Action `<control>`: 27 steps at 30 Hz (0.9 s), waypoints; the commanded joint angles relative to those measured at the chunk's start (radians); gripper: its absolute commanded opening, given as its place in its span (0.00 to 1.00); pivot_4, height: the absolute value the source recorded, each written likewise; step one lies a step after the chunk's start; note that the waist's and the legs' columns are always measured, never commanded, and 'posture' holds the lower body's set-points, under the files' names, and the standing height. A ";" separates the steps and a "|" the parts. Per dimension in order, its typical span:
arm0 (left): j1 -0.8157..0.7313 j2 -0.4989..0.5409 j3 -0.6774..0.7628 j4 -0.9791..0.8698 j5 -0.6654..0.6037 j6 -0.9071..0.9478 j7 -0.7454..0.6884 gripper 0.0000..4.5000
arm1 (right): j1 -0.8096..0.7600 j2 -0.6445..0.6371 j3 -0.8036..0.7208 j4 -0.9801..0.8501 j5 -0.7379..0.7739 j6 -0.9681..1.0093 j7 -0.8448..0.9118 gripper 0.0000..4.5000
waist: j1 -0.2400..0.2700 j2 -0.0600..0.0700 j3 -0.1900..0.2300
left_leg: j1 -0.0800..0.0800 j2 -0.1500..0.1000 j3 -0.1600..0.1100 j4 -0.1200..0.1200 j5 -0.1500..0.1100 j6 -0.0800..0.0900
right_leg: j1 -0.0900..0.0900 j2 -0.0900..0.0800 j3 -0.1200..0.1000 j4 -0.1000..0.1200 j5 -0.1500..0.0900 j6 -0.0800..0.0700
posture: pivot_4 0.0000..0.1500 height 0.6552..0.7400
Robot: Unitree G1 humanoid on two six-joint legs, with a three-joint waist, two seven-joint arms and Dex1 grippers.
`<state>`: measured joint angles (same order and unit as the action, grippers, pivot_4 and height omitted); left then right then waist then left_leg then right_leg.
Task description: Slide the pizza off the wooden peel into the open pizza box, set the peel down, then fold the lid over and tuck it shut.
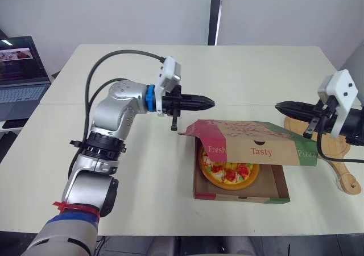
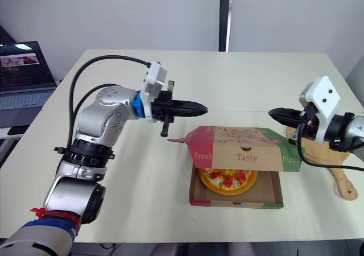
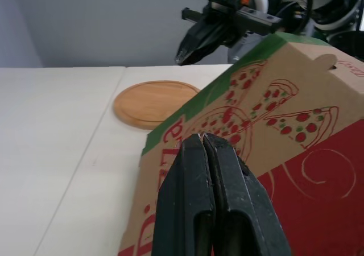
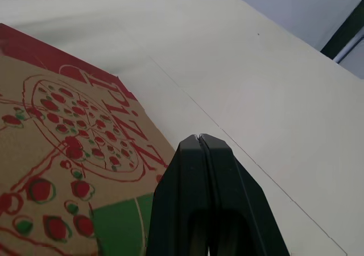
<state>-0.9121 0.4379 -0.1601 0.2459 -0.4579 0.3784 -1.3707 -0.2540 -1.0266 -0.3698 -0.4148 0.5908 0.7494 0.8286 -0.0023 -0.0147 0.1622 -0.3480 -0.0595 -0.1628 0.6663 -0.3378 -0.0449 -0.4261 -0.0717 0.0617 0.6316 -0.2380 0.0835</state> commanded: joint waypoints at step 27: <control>0.119 0.134 0.136 -0.011 0.077 -0.098 0.099 0.01 | 0.055 -0.024 -0.110 -0.206 0.074 0.054 -0.017 0.00 | -0.007 0.000 0.000 | 0.001 0.001 -0.001 0.010 0.000 0.000 | 0.000 0.001 0.001 0.011 0.000 0.000 | 1.00 0.93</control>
<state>-0.8080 0.5537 -0.0646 0.2650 -0.3886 0.3045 -1.2955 -0.1759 -1.0492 -0.4741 -0.5944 0.6459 0.7974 0.8277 -0.0094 -0.0147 0.1622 -0.3469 -0.0594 -0.1635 0.6761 -0.3380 -0.0447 -0.4258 -0.0711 0.0625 0.6430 -0.2384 0.0836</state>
